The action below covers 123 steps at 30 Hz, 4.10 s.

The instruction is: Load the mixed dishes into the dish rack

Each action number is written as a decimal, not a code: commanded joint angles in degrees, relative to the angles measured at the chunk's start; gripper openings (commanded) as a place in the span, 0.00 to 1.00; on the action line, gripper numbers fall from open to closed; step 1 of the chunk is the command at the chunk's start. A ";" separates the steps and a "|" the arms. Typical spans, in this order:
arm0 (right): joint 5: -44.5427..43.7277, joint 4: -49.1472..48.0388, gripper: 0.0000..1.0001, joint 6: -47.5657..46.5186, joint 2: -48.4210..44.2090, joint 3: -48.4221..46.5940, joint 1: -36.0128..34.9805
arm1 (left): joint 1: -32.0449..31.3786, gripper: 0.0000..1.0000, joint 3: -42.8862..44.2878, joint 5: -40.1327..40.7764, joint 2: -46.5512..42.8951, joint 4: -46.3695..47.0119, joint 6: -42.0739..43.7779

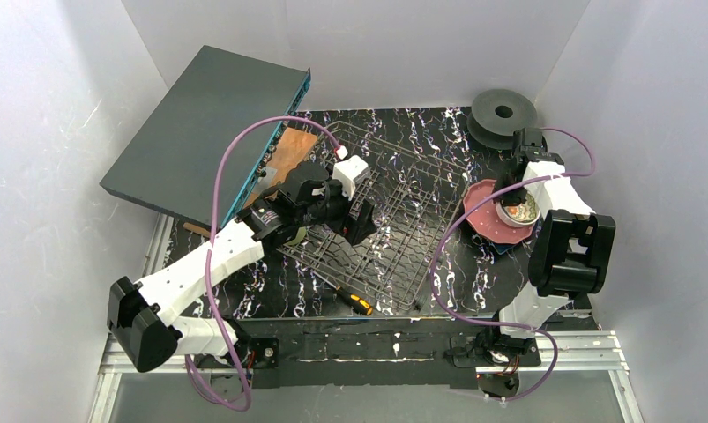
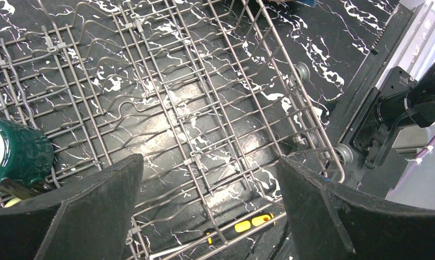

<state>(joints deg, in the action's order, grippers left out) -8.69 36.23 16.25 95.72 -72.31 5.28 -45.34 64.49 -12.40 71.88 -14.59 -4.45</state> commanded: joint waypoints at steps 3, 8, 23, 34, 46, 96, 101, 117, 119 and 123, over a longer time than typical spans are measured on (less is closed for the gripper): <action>0.54 -0.51 0.32 -0.17 -2.98 -2.04 0.05 | -0.10 0.92 0.02 0.66 0.02 -0.22 0.93; 0.33 -0.43 0.28 -0.08 -4.39 -1.70 0.00 | -0.17 0.92 0.08 0.53 0.28 -0.19 0.84; 1.12 -0.60 0.36 0.53 -5.37 -1.02 0.00 | -0.14 0.92 0.06 0.71 0.84 -0.26 0.94; -0.15 0.06 0.42 1.62 -6.96 -0.99 0.15 | -0.10 0.92 0.11 0.63 1.17 -0.37 0.98; -1.16 1.46 0.29 9.82 -6.95 -2.81 5.76 | -0.16 0.91 0.28 0.49 1.08 -0.48 1.02; 2.20 0.29 0.20 10.13 -0.64 -3.37 5.80 | -0.18 0.98 0.61 0.10 1.91 -0.83 1.11; 2.21 0.03 0.18 10.84 -0.23 -3.06 5.80 | -0.11 0.98 0.55 0.14 1.88 -0.85 1.11; 1.67 0.16 0.01 14.52 -4.12 -1.10 5.80 | -0.11 0.98 0.68 0.36 1.82 -1.03 1.18; 1.17 0.71 0.01 14.68 -5.33 -1.01 5.80 | -0.14 0.98 0.69 0.28 1.81 -1.03 1.20; 1.33 1.23 0.01 14.80 -7.57 -0.55 5.80 | -0.11 0.98 0.66 0.26 1.72 -1.06 1.18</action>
<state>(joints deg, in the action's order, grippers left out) -7.33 37.30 29.91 92.47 -73.21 11.18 -45.34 64.49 -12.43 73.82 -14.98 -4.03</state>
